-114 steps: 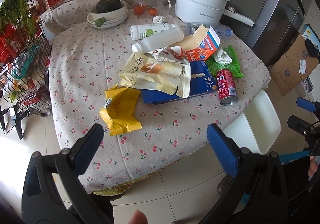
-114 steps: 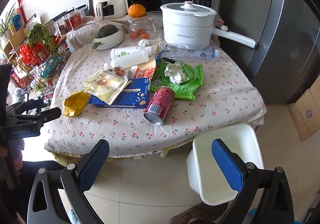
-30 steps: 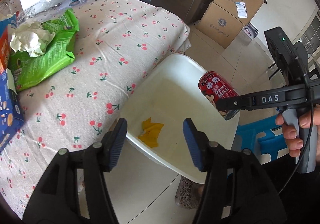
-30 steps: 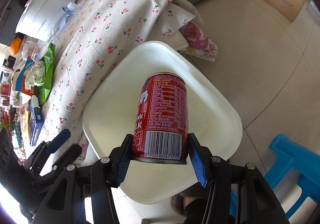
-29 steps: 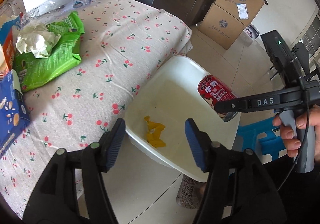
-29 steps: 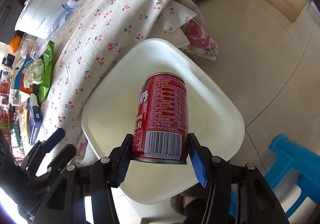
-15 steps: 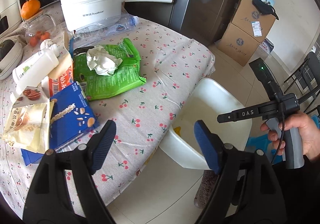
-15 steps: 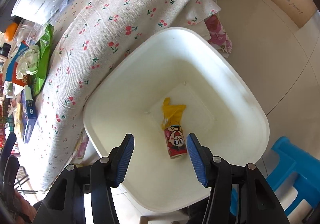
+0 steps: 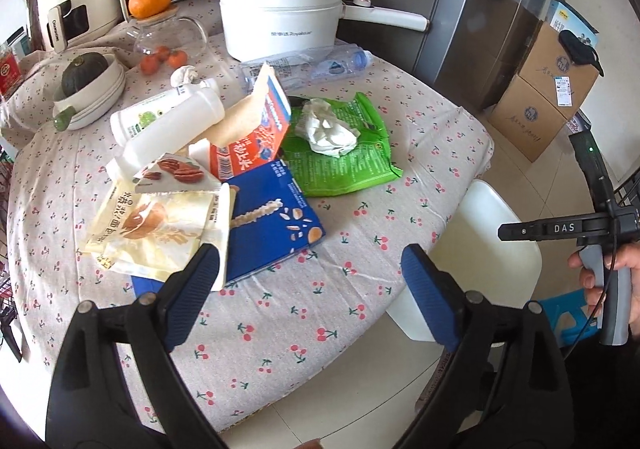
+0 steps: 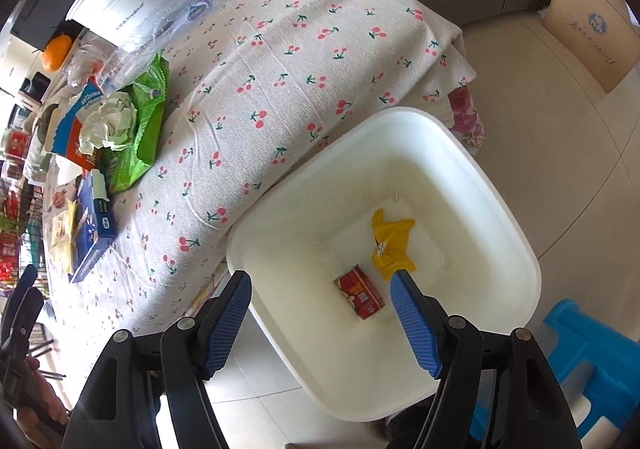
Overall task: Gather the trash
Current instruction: 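Move both tools back to the table toward the cream snack bag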
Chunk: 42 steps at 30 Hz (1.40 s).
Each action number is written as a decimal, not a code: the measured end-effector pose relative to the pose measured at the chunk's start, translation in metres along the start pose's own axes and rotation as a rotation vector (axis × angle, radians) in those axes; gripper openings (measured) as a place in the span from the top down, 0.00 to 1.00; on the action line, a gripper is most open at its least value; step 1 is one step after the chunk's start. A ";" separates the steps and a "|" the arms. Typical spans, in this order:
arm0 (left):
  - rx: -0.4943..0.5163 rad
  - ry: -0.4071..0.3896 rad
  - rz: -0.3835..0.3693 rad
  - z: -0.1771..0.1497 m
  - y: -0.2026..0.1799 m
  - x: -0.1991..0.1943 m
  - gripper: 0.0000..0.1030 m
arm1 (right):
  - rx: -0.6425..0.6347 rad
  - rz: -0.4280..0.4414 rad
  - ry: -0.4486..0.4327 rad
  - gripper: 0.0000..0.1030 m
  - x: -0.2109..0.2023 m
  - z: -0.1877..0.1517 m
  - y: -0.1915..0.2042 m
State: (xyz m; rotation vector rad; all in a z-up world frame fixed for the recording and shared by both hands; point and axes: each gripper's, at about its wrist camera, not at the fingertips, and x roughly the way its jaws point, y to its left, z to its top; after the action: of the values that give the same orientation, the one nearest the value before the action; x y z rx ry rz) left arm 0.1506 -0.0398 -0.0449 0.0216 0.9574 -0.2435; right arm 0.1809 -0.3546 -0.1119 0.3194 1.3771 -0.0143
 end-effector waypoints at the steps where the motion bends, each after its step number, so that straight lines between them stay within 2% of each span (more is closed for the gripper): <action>1: -0.012 -0.001 0.011 0.000 0.007 -0.002 0.09 | -0.007 0.000 -0.011 0.27 -0.003 0.003 0.003; 10: -0.133 -0.013 0.085 -0.002 0.067 -0.016 0.09 | -0.075 0.004 -0.076 0.27 -0.024 0.009 0.038; 21: -0.033 0.031 0.195 -0.013 0.096 0.001 0.09 | -0.177 0.013 -0.117 0.26 -0.025 0.015 0.099; 23: -0.085 0.049 0.173 -0.013 0.110 0.002 0.09 | -0.190 0.018 -0.112 0.26 -0.023 0.014 0.109; 33: -0.540 0.111 0.041 -0.029 0.196 0.025 0.12 | -0.248 0.015 -0.097 0.26 -0.013 0.012 0.145; 38: -0.675 0.108 -0.079 -0.035 0.209 0.045 0.28 | -0.262 0.018 -0.088 0.26 -0.007 0.014 0.159; 42: -0.739 0.096 -0.116 -0.038 0.211 0.053 0.51 | -0.267 0.016 -0.078 0.26 -0.001 0.015 0.169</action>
State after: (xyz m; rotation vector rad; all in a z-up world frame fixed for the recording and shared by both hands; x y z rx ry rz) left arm 0.1950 0.1598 -0.1287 -0.7063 1.0988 0.0164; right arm 0.2278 -0.1967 -0.0729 0.1049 1.2808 0.1679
